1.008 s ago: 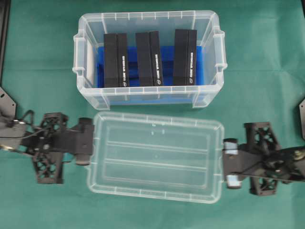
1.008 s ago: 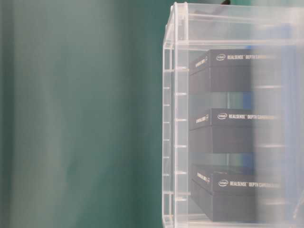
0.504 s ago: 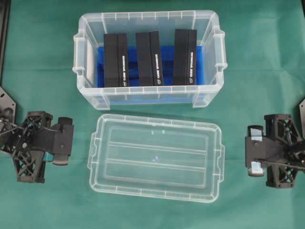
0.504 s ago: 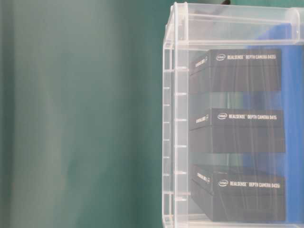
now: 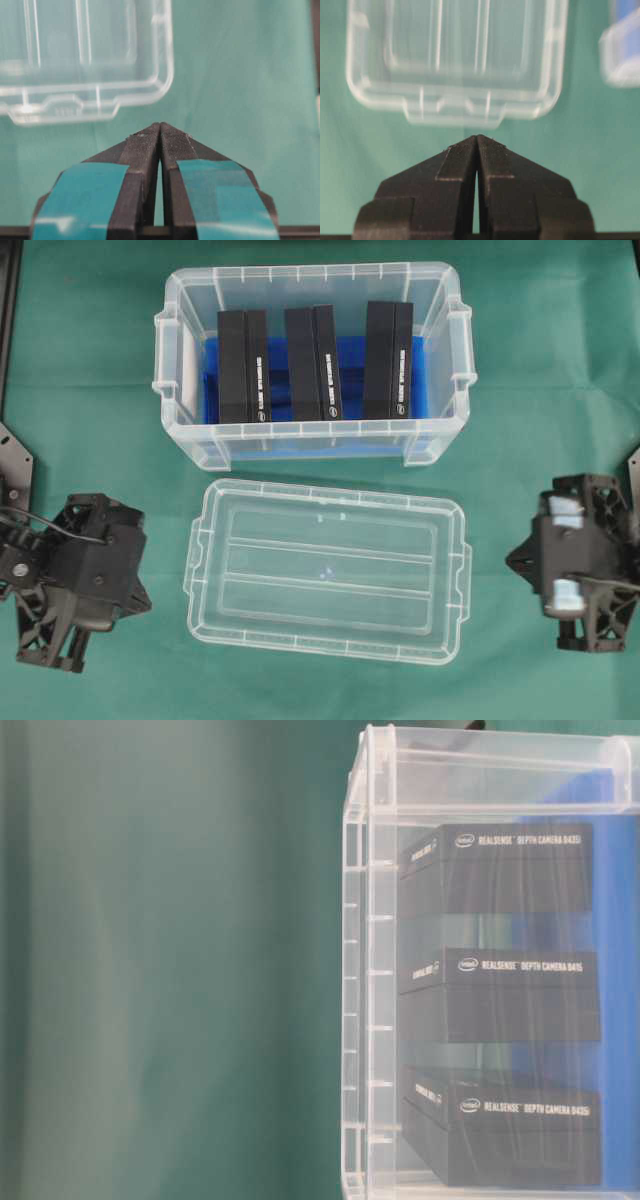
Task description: Clamp the lid of the box with both arms, then lift and open it.
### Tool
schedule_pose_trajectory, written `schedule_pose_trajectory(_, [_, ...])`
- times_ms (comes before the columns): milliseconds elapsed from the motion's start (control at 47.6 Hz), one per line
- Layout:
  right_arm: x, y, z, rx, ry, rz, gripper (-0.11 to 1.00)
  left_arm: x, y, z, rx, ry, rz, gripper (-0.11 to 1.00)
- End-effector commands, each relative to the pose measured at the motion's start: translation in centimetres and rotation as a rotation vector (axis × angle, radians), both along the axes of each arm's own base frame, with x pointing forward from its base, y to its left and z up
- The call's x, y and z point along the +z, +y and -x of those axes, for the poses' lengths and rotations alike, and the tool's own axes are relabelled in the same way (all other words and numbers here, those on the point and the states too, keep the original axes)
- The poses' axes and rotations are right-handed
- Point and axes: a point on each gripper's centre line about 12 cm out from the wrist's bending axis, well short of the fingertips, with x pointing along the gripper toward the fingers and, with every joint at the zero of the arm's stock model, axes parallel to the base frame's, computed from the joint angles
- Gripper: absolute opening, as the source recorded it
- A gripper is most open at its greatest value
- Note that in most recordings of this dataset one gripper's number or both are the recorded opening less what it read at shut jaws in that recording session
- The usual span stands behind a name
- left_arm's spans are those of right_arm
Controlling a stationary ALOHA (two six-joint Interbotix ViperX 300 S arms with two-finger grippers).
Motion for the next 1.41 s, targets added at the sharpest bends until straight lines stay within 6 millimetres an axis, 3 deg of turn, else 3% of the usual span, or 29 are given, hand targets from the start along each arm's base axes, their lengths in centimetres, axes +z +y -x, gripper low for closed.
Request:
schedule_pose_trajectory(0, [3.5,-0.2,-0.5,0.021,-0.121,0.011,0.0,3.2,0.1,-0.5,-0.016,-0.093,0.014,0.02])
schedule_pose_trajectory(315, [11.9,-3.5,0.4,0.032,-0.475,0.192,0.0,9.4,3.8,-1.1,-0.013,-0.317,-0.053,0.02])
schedule_pose_trajectory(588, [15.7,-9.2,3.6,-0.122,-0.645,0.351,0.0,12.7,9.9,0.4,0.147,-0.516,-0.135,0.02])
schedule_pose_trajectory(756, [15.6,-12.6,4.9,-0.237,-0.663,0.458,0.0,14.2,12.7,2.0,0.234,-0.616,-0.2,0.02])
schedule_pose_trajectory(924, [14.4,-15.4,6.0,-0.336,-0.648,0.519,0.0,14.3,14.6,2.6,0.296,-0.661,-0.259,0.02])
schedule_pose_trajectory(1386, [9.3,-18.2,6.5,-0.378,-0.633,0.5,0.0,10.2,16.8,2.8,0.377,-0.724,-0.31,0.02])
